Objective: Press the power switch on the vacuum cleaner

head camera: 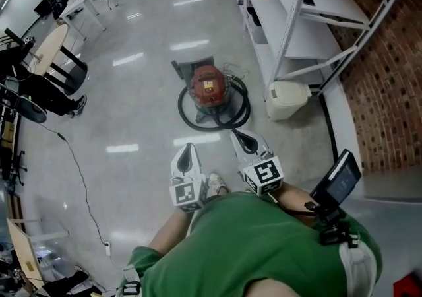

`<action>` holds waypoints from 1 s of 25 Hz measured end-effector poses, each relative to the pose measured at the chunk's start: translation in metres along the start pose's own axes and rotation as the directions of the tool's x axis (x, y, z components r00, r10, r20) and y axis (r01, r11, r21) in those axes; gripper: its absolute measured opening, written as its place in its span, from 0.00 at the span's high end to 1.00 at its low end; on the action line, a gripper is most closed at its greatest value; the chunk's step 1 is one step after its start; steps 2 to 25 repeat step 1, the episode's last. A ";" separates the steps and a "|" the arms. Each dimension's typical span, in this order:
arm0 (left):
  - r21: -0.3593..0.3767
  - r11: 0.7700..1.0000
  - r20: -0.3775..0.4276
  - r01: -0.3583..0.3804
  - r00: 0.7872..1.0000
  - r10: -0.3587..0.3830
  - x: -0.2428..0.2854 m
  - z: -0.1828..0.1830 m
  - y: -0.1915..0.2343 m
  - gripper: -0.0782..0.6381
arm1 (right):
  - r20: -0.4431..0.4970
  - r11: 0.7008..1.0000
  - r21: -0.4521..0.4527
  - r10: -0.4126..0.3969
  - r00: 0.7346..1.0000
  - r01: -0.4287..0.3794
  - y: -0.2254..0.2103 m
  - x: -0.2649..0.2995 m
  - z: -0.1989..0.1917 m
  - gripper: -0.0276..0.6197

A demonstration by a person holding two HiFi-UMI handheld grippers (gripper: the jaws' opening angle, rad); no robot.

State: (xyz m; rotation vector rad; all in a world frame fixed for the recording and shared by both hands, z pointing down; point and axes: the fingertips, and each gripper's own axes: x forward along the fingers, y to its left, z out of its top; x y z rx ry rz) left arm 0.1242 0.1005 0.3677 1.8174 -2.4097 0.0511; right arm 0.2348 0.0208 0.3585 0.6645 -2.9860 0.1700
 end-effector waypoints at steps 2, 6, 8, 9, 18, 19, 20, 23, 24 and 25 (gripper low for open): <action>-0.002 1.000 0.001 -0.002 1.000 0.002 0.000 0.000 0.001 0.88 | 0.002 1.000 -0.001 0.002 1.000 -0.002 0.000 0.001 0.000 0.95; -0.002 1.000 0.001 -0.002 1.000 0.002 0.000 0.000 0.001 0.88 | 0.002 1.000 -0.001 0.002 1.000 -0.002 0.000 0.001 0.000 0.95; -0.002 1.000 0.001 -0.002 1.000 0.002 0.000 0.000 0.001 0.88 | 0.002 1.000 -0.001 0.002 1.000 -0.002 0.000 0.001 0.000 0.95; -0.002 1.000 0.001 -0.002 1.000 0.002 0.000 0.000 0.001 0.88 | 0.002 1.000 -0.001 0.002 1.000 -0.002 0.000 0.001 0.000 0.95; -0.002 1.000 0.001 -0.002 1.000 0.002 0.000 0.000 0.001 0.88 | 0.002 1.000 -0.001 0.002 1.000 -0.002 0.000 0.001 0.000 0.95; -0.002 1.000 0.001 -0.002 1.000 0.002 0.000 0.000 0.001 0.88 | 0.002 1.000 -0.001 0.002 1.000 -0.002 0.000 0.001 0.000 0.95; -0.002 1.000 0.001 -0.002 1.000 0.002 0.000 0.000 0.001 0.88 | 0.002 1.000 -0.001 0.002 1.000 -0.002 0.000 0.001 0.000 0.95; -0.002 1.000 0.001 -0.002 1.000 0.002 0.000 0.000 0.001 0.88 | 0.002 1.000 -0.001 0.002 1.000 -0.002 0.000 0.001 0.000 0.95; -0.002 1.000 0.001 -0.002 1.000 0.002 0.000 0.000 0.001 0.88 | 0.002 1.000 -0.001 0.002 1.000 -0.002 0.000 0.001 0.000 0.95; -0.002 1.000 0.001 -0.002 1.000 0.002 0.000 0.000 0.001 0.88 | 0.002 1.000 -0.001 0.002 1.000 -0.002 0.000 0.001 0.000 0.95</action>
